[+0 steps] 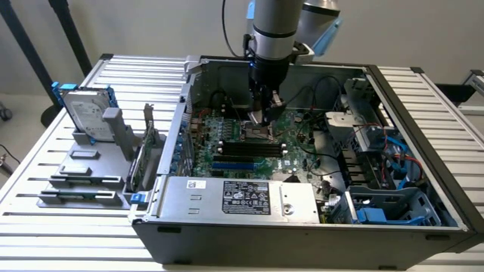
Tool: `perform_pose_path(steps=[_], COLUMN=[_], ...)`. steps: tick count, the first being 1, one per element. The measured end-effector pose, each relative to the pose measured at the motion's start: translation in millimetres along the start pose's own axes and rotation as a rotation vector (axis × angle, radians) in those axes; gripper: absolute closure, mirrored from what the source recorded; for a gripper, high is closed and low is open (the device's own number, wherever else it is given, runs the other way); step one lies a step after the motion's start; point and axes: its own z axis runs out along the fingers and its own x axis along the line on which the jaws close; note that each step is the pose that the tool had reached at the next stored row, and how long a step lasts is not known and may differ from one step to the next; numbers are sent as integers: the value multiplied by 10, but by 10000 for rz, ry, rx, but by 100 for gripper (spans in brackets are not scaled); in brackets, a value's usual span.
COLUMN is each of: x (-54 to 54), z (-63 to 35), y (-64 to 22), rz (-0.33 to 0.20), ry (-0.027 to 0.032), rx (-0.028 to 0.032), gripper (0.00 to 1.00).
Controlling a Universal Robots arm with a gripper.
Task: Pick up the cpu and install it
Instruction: 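Place the cpu into insertion slot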
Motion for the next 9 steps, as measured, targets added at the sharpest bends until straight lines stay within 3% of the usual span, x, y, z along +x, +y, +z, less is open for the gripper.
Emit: perform_pose_path(steps=[9], x=[-4], z=[79], y=[-2], rz=[1643], ry=[-45], rx=[-82], gripper=[45])
